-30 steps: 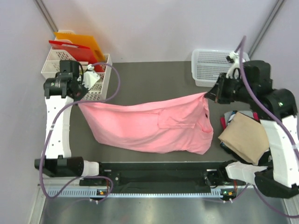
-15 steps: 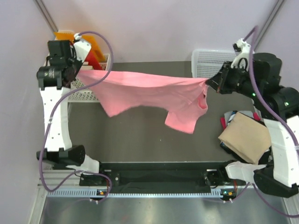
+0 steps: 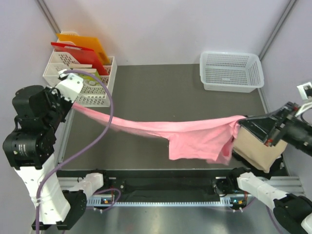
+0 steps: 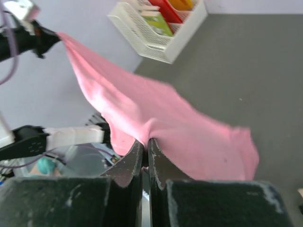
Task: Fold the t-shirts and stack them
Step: Flatten out the tshirt
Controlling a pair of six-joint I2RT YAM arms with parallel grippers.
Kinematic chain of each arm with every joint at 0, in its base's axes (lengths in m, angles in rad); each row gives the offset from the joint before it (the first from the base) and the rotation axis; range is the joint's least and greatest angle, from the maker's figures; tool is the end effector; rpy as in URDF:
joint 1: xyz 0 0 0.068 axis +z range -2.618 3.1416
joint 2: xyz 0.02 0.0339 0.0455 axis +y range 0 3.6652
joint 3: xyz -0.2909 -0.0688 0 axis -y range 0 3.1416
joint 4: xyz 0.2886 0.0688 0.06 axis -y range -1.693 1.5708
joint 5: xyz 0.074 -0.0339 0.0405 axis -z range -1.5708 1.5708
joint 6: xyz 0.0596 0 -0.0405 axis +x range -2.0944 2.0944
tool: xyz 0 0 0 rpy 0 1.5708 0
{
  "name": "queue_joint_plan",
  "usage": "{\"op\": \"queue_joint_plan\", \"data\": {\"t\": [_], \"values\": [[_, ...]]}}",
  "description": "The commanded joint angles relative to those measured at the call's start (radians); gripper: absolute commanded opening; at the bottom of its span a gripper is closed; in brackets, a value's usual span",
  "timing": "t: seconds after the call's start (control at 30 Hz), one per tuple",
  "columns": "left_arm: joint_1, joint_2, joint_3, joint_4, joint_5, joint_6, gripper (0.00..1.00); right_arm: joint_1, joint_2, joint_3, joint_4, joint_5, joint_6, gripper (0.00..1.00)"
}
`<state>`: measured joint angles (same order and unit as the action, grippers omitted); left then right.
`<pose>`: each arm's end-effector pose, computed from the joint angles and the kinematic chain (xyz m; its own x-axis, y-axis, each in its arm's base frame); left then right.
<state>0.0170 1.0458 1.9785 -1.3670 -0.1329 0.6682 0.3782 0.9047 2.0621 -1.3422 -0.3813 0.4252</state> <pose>0.1185 0.0099 0.5768 -0.4151 0.6071 -0.6775 0.1531 0.7807 0.6058 0.0182 0.0311 0.6068 -0.4372 0.2383 -0.8672 -0.5514 0.6907 0.4678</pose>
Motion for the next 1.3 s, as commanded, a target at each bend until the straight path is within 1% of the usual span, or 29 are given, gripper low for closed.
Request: {"op": "queue_joint_plan", "data": {"t": [0.0,0.07,0.1,0.13,0.17,0.2,0.23,0.27,0.3,0.33,0.37,0.4,0.43,0.47,0.5,0.53,0.57,0.6,0.63,0.7,0.73,0.77,0.8,0.83,0.93,1.0,1.13,1.27], "values": [[0.000,0.049,0.101,-0.118,-0.050,0.036,0.00,0.011,0.048,0.107,-0.118,-0.094,0.084,0.00],[0.000,0.065,0.099,-0.086,-0.044,0.012,0.00,0.011,0.068,0.099,-0.118,-0.059,0.057,0.00],[0.000,0.066,0.074,-0.077,-0.027,0.001,0.00,0.011,0.066,0.039,-0.106,-0.038,0.046,0.00],[0.000,0.065,-0.004,-0.064,-0.016,-0.008,0.00,0.011,0.053,-0.011,-0.097,-0.013,0.037,0.00],[0.001,0.051,-0.064,-0.016,-0.008,-0.018,0.00,0.011,0.042,-0.069,-0.072,0.039,0.014,0.00],[0.000,0.042,-0.131,0.015,0.001,-0.018,0.00,0.011,0.019,-0.202,-0.046,0.064,0.009,0.00],[0.000,0.033,-0.274,0.057,0.001,-0.016,0.00,0.010,0.007,-0.274,0.022,0.090,0.006,0.00],[0.000,0.022,-0.346,0.125,0.003,-0.007,0.00,0.011,-0.001,-0.343,0.056,0.134,-0.002,0.00],[0.000,0.023,-0.412,0.169,0.001,-0.004,0.00,0.011,-0.010,-0.464,0.090,0.159,-0.002,0.00],[0.000,0.039,-0.525,0.208,-0.002,-0.002,0.00,0.011,-0.009,-0.521,0.179,0.177,-0.002,0.00],[0.000,0.054,-0.576,0.288,-0.007,0.010,0.00,0.011,0.000,-0.566,0.208,0.230,-0.022,0.00],[0.000,0.074,-0.617,0.325,-0.011,0.011,0.00,0.011,0.028,-0.636,0.242,0.261,-0.029,0.00],[0.000,0.126,-0.679,0.360,-0.022,0.013,0.00,0.008,0.048,-0.667,0.302,0.287,-0.042,0.00],[0.000,0.155,-0.707,0.411,-0.039,0.021,0.00,0.005,0.071,-0.706,0.331,0.335,-0.057,0.00],[0.000,0.189,-0.722,0.486,-0.046,0.022,0.00,-0.001,0.123,-0.721,0.362,0.350,-0.062,0.00],[0.001,0.229,-0.730,0.526,-0.068,0.022,0.00,-0.024,0.150,-0.734,0.391,0.357,-0.071,0.00],[0.000,0.322,-0.718,0.549,-0.076,0.018,0.00,-0.038,0.180,-0.746,0.443,0.376,-0.071,0.00],[0.000,0.376,-0.698,0.569,-0.083,0.014,0.00,-0.053,0.236,-0.750,0.469,0.377,-0.069,0.00],[-0.003,0.489,-0.631,0.568,-0.109,-0.004,0.00,-0.074,0.265,-0.752,0.497,0.404,-0.069,0.00],[-0.008,0.606,-0.540,0.550,-0.131,-0.025,0.00,-0.099,0.365,-0.743,0.547,0.435,-0.065,0.00],[-0.012,0.710,-0.435,0.510,-0.140,-0.059,0.00,-0.119,0.394,-0.740,0.564,0.433,-0.065,0.00],[-0.014,0.756,-0.387,0.497,-0.148,-0.068,0.00,-0.127,0.425,-0.732,0.583,0.435,-0.069,0.00],[-0.012,0.796,-0.304,0.485,-0.148,-0.076,0.00,-0.136,0.488,-0.726,0.616,0.432,-0.074,0.00],[-0.041,0.857,-0.273,0.477,-0.149,-0.078,0.00,-0.145,0.520,-0.717,0.630,0.430,-0.078,0.00],[-0.080,0.937,-0.216,0.486,-0.180,-0.067,0.00,-0.159,0.644,-0.671,0.664,0.435,-0.079,0.00],[-0.103,0.962,-0.214,0.519,-0.189,-0.062,0.00,-0.165,0.727,-0.625,0.670,0.432,-0.078,0.00],[-0.124,1.025,-0.211,0.536,-0.192,-0.071,0.00,-0.197,0.832,-0.533,0.663,0.427,-0.080,0.00],[-0.135,1.054,-0.219,0.556,-0.197,-0.071,0.00,-0.231,0.928,-0.407,0.649,0.388,-0.078,0.00]]}}
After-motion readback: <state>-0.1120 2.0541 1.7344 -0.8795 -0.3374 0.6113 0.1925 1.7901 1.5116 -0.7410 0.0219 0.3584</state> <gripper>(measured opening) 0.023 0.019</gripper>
